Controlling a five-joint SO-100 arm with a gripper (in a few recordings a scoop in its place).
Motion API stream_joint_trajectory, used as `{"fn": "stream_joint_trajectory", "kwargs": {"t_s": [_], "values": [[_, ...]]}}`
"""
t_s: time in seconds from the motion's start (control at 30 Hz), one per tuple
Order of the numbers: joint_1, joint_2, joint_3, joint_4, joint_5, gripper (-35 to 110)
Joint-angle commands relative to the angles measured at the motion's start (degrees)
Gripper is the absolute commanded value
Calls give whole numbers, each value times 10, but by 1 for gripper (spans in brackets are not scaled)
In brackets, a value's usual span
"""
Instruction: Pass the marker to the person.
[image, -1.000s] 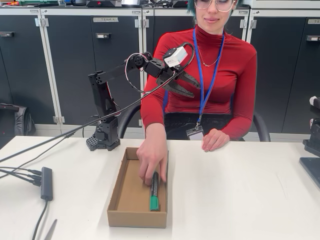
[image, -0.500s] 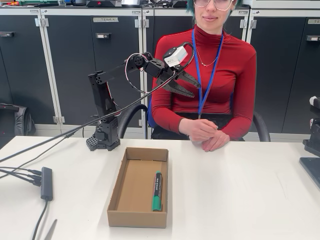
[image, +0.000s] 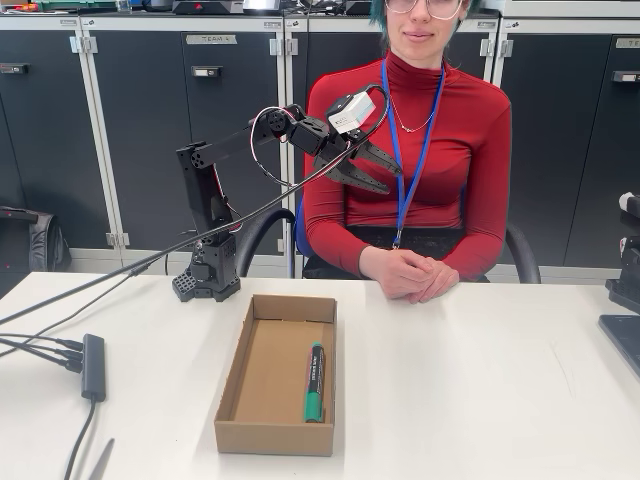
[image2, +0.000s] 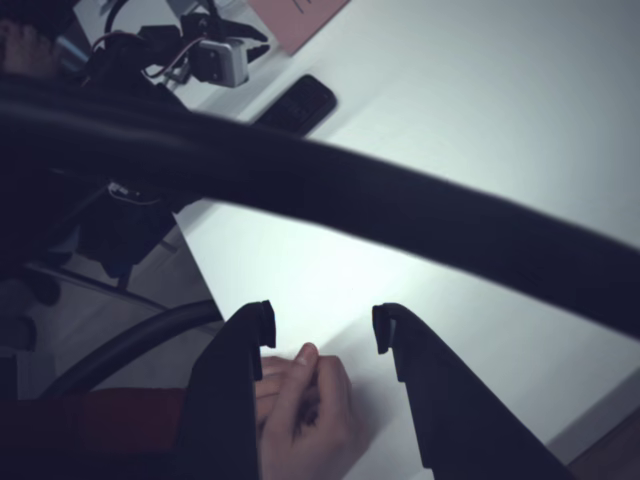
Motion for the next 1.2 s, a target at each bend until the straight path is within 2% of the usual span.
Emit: {"fn": "stream_joint_trajectory", "kwargs": {"t_s": [0.0,1.17], "values": [[4,13,-21,-19,-8,22],[12,7,-20,-34,-12,22]]}}
